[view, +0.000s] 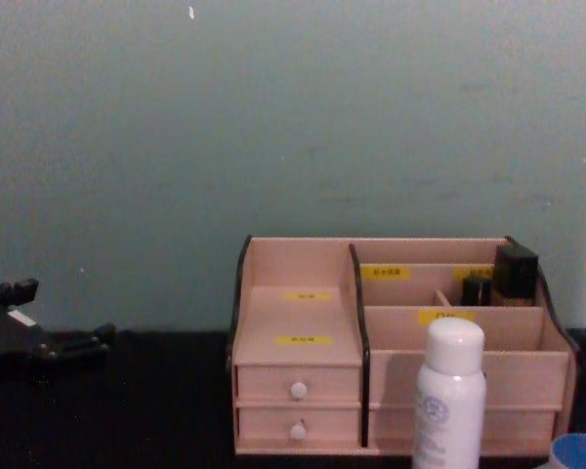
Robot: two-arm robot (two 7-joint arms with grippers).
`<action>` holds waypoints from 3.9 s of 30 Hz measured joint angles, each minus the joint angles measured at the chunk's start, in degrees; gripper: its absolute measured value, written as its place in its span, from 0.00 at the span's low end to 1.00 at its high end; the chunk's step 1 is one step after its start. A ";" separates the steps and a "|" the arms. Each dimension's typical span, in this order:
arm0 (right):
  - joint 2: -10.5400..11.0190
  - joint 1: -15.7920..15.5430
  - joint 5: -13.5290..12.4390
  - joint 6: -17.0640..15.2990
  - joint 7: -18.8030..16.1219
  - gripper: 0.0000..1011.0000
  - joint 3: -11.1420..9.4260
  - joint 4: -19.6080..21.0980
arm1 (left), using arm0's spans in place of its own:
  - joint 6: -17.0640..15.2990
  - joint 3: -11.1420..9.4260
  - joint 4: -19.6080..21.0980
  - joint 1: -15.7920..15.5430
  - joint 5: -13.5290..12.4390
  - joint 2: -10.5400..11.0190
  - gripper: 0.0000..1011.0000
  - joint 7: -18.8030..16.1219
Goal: Pick up the facial cleanser and watermelon frost from the table and place them into the tiered storage box.
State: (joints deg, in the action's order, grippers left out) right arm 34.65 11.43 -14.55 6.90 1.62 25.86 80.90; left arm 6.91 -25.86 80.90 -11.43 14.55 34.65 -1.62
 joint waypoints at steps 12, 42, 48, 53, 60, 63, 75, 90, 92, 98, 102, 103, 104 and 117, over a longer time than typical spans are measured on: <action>0.00 0.00 0.00 0.00 0.00 0.99 0.00 0.00 | 0.00 0.00 0.00 0.00 0.00 0.00 0.99 0.00; 0.00 -2.90 0.63 2.32 0.42 0.99 -3.58 2.96 | 0.00 0.00 0.00 0.00 0.00 0.00 0.99 0.00; 2.28 -6.29 0.03 3.00 -1.92 0.99 -5.06 7.57 | 0.00 0.00 0.00 0.00 0.00 0.00 0.99 0.00; 3.97 -8.78 -0.56 3.55 -5.05 0.99 -5.25 10.31 | 0.00 0.00 0.00 0.00 0.00 0.00 0.99 0.00; 4.90 -11.40 -1.64 4.99 -10.68 0.99 -4.21 12.34 | 0.00 0.00 0.00 0.00 0.00 0.00 0.99 0.00; 4.90 -11.80 -2.40 5.53 -13.25 0.99 -3.68 12.50 | 0.00 0.00 0.00 0.00 0.00 0.00 0.99 0.00; 2.71 -10.32 -4.89 6.23 -21.27 0.99 -2.00 9.84 | 0.00 0.00 0.00 0.00 0.00 0.00 0.99 0.00; -3.61 -4.96 -7.95 5.89 -29.30 0.99 -0.66 1.53 | 0.00 0.00 0.00 0.00 0.00 0.00 0.99 0.00; -4.20 -4.48 -8.02 5.80 -29.78 0.99 -0.60 0.70 | 0.00 0.00 0.00 0.00 0.00 0.00 0.99 0.00; -6.48 -2.58 -8.03 5.73 -31.20 0.99 -0.60 -2.43 | 0.00 0.00 0.00 0.00 0.00 0.00 0.99 0.00; -7.99 -1.11 -7.74 5.89 -32.00 0.99 -0.75 -4.56 | 0.00 0.00 0.00 0.00 0.00 0.00 0.99 0.00; -7.99 -1.11 -7.74 5.89 -32.00 0.99 -0.75 -4.56 | 0.00 0.00 0.00 0.00 0.00 0.00 0.99 0.00; -8.41 -0.73 -7.62 5.90 -32.26 0.99 -0.82 -5.12 | 0.00 0.00 0.00 0.00 0.00 0.00 0.99 0.00; -11.34 1.70 -6.13 5.17 -33.94 0.99 -0.99 -8.01 | 0.00 0.00 0.00 0.00 0.00 0.00 0.99 0.00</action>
State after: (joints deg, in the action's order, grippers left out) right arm 23.31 13.13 -20.67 12.07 -32.32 24.87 72.89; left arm 6.91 -25.86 80.90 -11.43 14.55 34.65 -1.62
